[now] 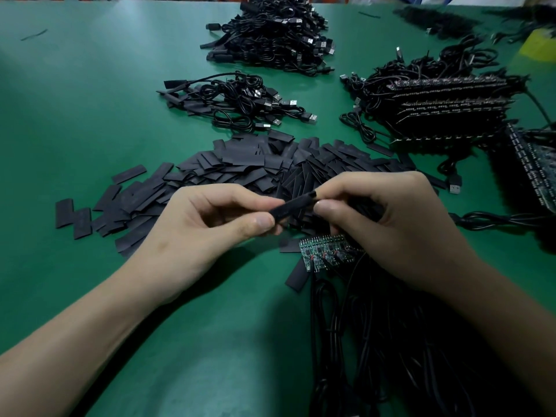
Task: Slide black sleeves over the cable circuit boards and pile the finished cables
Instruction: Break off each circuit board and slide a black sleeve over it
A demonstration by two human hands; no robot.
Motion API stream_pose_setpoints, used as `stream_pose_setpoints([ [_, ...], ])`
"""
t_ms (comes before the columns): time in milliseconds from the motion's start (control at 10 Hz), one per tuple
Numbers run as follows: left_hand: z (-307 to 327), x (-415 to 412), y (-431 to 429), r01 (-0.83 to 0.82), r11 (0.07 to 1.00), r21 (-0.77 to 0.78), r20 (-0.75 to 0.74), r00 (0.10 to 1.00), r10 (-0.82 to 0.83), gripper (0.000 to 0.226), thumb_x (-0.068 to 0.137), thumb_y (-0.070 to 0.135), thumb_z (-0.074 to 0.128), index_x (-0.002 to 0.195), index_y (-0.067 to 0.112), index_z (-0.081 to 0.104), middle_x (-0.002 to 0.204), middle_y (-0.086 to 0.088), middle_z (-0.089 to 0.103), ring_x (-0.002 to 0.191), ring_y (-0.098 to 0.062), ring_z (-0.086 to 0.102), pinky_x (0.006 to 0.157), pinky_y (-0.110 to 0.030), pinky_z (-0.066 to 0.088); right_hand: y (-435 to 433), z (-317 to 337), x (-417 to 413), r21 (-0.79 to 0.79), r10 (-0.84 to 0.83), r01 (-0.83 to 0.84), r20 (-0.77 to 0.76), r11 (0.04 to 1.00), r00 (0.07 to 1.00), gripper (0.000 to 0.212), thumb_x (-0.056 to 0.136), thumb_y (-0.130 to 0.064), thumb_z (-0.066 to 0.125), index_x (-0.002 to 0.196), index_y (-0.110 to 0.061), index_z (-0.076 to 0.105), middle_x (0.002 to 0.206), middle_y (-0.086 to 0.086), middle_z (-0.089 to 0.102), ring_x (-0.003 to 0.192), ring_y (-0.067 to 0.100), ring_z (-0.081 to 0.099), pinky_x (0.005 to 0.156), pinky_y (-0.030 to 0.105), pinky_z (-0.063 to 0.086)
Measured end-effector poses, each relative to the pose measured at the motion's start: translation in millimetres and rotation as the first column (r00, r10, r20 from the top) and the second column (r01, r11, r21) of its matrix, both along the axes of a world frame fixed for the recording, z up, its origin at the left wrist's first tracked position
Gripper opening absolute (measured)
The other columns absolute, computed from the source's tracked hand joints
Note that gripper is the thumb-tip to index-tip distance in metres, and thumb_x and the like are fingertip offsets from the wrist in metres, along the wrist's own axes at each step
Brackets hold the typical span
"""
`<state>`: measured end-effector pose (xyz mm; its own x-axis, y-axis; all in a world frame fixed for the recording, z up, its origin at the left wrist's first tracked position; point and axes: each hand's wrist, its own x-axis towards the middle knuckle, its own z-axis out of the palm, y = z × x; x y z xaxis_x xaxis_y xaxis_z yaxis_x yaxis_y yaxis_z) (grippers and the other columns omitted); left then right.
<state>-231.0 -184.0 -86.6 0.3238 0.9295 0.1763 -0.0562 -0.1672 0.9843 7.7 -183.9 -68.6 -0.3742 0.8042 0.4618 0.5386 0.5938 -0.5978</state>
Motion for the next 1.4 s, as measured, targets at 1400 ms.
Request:
stream_pose_setpoints([
  [1400, -9, 2, -1, 0.197, 0.841, 0.504, -0.605, 0.775, 0.181, 0.05, 0.078, 0.047, 0.082, 0.119, 0.027, 0.064, 0.098, 0.02, 0.063, 0.095, -0.001, 0.063, 0.084, -0.016, 0.047, 0, -5, -6, -0.146, 0.029, 0.001, 0.201, 0.989, 0.979, 0.006, 0.093, -0.019, 0.071, 0.089, -0.023, 0.074, 0.071, -0.017, 0.052, 0.072, 0.005, 0.054, 0.066, 0.019, 0.036],
])
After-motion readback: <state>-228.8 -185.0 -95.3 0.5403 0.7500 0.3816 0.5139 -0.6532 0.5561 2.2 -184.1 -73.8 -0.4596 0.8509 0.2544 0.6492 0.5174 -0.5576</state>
